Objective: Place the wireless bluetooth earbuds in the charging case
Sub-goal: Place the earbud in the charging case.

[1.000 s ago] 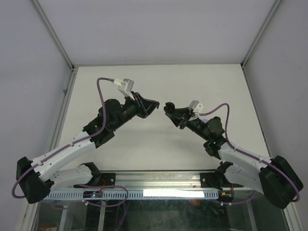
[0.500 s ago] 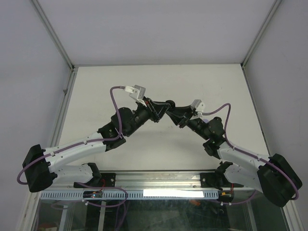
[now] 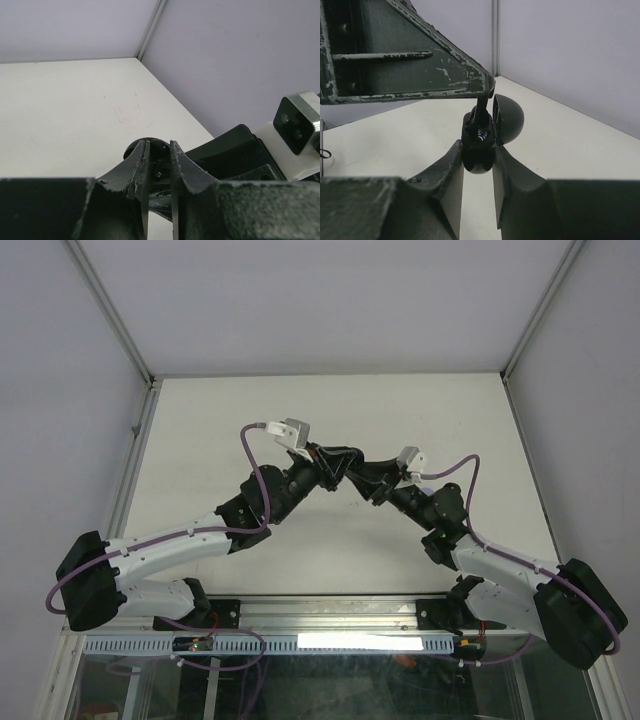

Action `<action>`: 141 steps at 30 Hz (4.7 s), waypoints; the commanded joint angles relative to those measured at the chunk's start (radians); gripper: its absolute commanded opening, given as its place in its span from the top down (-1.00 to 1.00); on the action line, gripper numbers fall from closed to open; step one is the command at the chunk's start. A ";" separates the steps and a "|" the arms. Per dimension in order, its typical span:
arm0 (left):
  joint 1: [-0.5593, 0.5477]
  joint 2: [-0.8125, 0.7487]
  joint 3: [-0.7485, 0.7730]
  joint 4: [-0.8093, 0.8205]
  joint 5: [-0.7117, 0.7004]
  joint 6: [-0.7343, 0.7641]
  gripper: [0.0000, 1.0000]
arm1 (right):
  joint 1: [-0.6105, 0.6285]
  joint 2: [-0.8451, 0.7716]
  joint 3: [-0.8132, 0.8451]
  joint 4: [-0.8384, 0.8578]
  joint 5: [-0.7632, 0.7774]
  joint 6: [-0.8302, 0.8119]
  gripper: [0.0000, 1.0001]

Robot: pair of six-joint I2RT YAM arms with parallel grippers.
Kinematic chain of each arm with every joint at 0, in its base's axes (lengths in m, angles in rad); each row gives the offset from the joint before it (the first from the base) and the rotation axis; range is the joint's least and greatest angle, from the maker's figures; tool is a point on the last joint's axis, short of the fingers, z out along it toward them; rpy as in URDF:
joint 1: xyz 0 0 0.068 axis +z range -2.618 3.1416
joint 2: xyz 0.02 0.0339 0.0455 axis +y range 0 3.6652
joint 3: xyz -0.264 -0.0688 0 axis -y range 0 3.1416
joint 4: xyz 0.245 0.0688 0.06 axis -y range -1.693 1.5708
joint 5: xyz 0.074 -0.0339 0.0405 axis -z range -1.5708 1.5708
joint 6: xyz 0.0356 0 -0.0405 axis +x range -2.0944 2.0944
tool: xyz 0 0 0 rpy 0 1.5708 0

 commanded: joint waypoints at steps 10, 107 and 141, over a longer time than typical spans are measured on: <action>-0.034 0.007 -0.023 0.074 -0.038 0.055 0.90 | 0.004 -0.008 0.034 0.071 0.010 0.006 1.00; 0.067 -0.096 0.208 -0.476 0.210 -0.065 -0.13 | 0.005 0.018 0.019 0.079 0.032 0.018 1.00; 0.116 -0.020 0.211 -0.386 0.473 -0.114 0.04 | 0.005 0.025 0.024 0.080 0.023 0.027 1.00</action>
